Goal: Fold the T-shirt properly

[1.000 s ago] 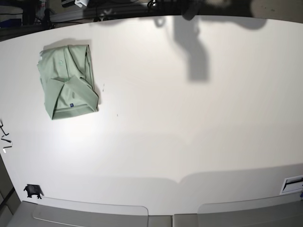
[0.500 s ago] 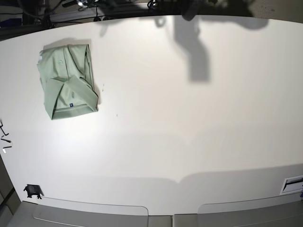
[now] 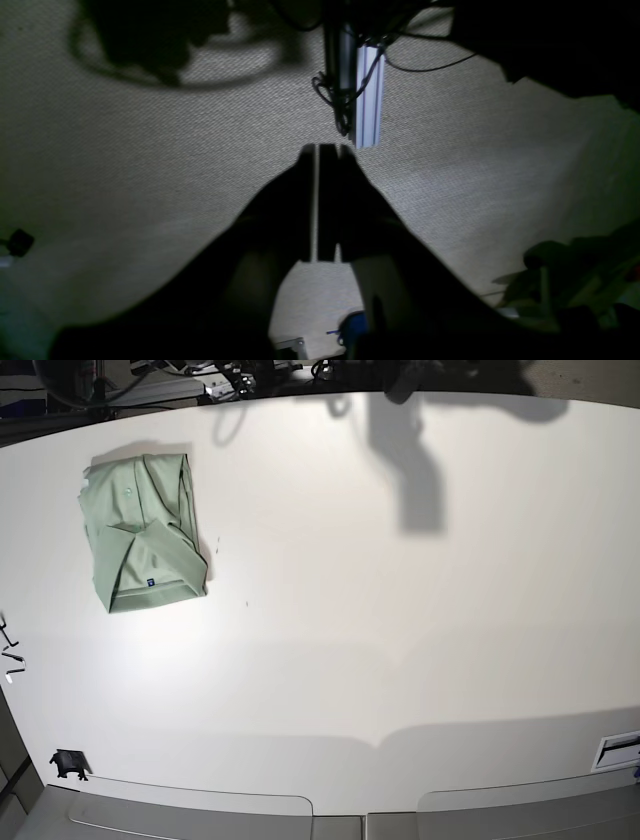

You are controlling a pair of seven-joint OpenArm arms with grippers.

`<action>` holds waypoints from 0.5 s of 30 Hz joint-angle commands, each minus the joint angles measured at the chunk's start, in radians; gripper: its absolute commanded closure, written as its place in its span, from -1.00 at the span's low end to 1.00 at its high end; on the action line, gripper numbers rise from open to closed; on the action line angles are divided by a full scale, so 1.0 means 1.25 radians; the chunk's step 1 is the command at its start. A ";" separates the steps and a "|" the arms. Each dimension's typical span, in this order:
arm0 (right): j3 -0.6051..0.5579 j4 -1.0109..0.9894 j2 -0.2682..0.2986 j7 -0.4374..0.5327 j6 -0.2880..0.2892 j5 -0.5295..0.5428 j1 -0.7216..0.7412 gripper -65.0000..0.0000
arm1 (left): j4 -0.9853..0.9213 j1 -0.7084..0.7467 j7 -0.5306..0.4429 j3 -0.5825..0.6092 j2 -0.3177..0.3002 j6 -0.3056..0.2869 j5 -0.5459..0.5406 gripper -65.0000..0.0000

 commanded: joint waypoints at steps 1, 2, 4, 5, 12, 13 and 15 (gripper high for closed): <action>0.004 0.003 0.003 0.004 -0.011 0.021 0.009 1.00 | 0.001 0.010 -0.002 -0.001 0.009 -0.006 -0.004 1.00; 0.004 0.003 0.003 0.006 -0.017 0.046 0.009 1.00 | 0.002 0.010 -0.003 -0.001 0.017 -0.006 -0.004 1.00; 0.004 0.003 0.003 0.006 -0.017 0.084 0.009 1.00 | 0.002 0.010 -0.022 -0.001 0.033 -0.006 -0.004 1.00; 0.004 0.003 0.003 0.008 -0.017 0.092 0.009 1.00 | 0.002 0.010 -0.030 -0.001 0.040 -0.005 -0.004 1.00; 0.004 0.003 0.002 0.015 -0.017 0.096 0.009 1.00 | 0.002 0.009 -0.042 -0.001 0.069 0.153 -0.109 1.00; 0.004 0.003 0.003 0.015 -0.017 0.096 0.009 1.00 | 0.002 0.009 -0.042 -0.001 0.069 0.154 -0.108 1.00; 0.004 0.003 0.003 0.015 -0.017 0.096 0.009 1.00 | 0.002 0.010 -0.042 -0.001 0.069 0.153 -0.108 1.00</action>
